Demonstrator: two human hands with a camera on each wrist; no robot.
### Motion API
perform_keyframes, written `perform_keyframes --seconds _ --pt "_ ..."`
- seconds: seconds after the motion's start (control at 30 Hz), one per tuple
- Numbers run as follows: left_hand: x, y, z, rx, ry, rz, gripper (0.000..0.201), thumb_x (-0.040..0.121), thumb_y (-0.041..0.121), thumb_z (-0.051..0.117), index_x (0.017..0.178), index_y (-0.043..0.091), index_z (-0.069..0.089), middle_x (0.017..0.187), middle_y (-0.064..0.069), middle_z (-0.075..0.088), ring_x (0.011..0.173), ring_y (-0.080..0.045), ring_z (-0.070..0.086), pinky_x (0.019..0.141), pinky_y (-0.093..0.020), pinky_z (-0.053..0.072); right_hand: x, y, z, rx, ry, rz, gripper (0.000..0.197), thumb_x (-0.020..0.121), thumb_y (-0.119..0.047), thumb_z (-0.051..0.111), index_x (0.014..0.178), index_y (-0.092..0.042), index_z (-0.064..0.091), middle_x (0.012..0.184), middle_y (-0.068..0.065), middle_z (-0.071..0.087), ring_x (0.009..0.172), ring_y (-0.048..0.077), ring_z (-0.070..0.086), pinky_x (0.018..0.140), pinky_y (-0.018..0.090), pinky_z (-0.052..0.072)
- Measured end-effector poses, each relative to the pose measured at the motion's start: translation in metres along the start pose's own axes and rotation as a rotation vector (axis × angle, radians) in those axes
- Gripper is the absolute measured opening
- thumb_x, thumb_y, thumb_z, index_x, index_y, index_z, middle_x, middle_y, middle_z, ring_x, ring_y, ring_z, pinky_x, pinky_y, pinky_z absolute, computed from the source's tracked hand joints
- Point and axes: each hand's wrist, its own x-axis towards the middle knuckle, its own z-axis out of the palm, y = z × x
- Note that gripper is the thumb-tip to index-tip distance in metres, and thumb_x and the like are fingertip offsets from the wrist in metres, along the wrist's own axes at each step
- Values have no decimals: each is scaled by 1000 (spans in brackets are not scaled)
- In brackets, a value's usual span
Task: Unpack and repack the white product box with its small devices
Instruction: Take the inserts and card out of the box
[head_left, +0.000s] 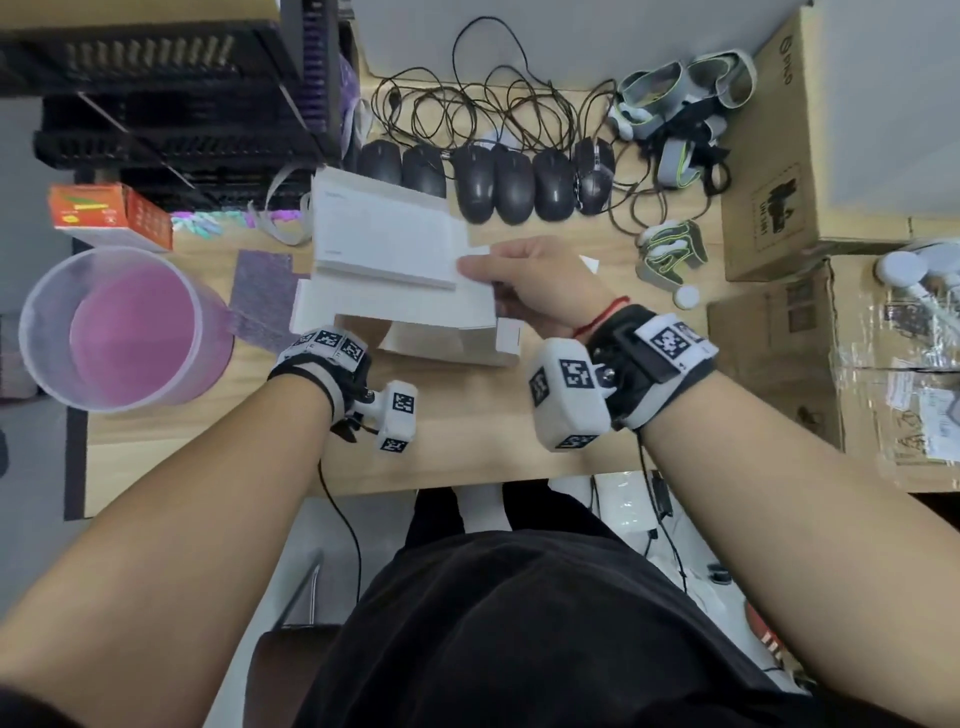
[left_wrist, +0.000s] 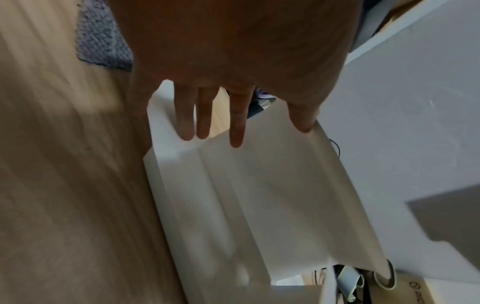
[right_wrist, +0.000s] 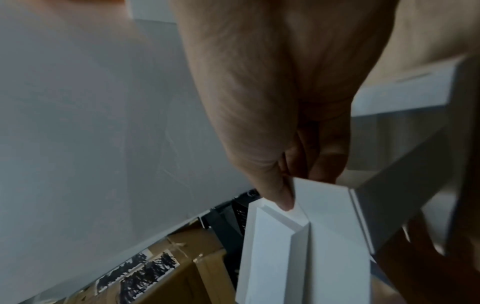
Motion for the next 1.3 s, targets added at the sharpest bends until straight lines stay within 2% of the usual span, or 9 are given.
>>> perform_keyframes --seconds 0.13,0.33,0.43,0.5,0.73,0.87,1.07,1.17,1.3 --pt "-8 -17 2 171 92 45 62 90 41 59 144 17 43 152 -9 39 139 -31 39 109 -42 38 15 26 24 61 28 72 39 86 -6 74 55 -13 52 62 5 56 54 15 55 58 26 49" --pt "42 -34 17 -332 -93 124 113 48 62 82 145 17 43 145 -8 50 125 -29 55 104 -42 48 25 58 11 -47 183 98 35 85 -11 75 58 -11 53 59 2 60 49 11 56 52 20 48" --pt "23 -11 6 -804 -60 167 40 81 26 71 117 16 57 130 -13 59 113 -28 58 103 -46 48 29 64 0 -179 280 55 44 84 -13 76 51 -14 47 56 1 52 45 7 47 52 17 39" --pt "10 2 -4 -1001 -66 113 36 95 53 50 94 22 69 108 -10 71 104 -29 65 96 -40 51 34 65 -7 -199 309 41 50 83 -13 77 46 -18 43 53 -2 46 47 10 43 56 20 38" --pt "18 2 -10 -1051 -82 46 85 74 88 36 106 18 72 105 -5 75 98 -29 70 96 -48 53 31 68 -28 -429 248 63 55 80 -14 78 46 -18 34 42 -12 27 41 6 25 45 20 24" --pt "5 18 -18 -1211 -75 84 59 98 62 32 123 15 57 105 -5 75 90 -23 74 70 -33 60 22 92 -39 -723 277 131 49 75 -20 75 46 -17 35 52 4 31 52 17 29 53 28 26" --pt "1 35 -19 -1208 -68 115 59 101 59 26 129 15 54 102 -6 75 88 -23 75 69 -31 58 22 135 -57 -859 425 324 42 81 -22 71 48 -16 44 50 0 41 53 21 43 52 27 33" --pt "1 37 -15 -1205 -68 122 57 101 57 29 126 14 56 103 -6 75 90 -25 74 70 -32 58 25 138 -63 -962 438 399 34 80 -39 76 86 -6 68 87 10 70 84 31 66 69 32 50" --pt "4 34 -13 -1226 -39 128 55 101 56 32 126 14 57 106 -3 75 92 -22 74 73 -31 58 33 135 -65 -999 499 272 50 76 -41 79 109 -12 58 117 10 55 94 27 55 83 32 43"
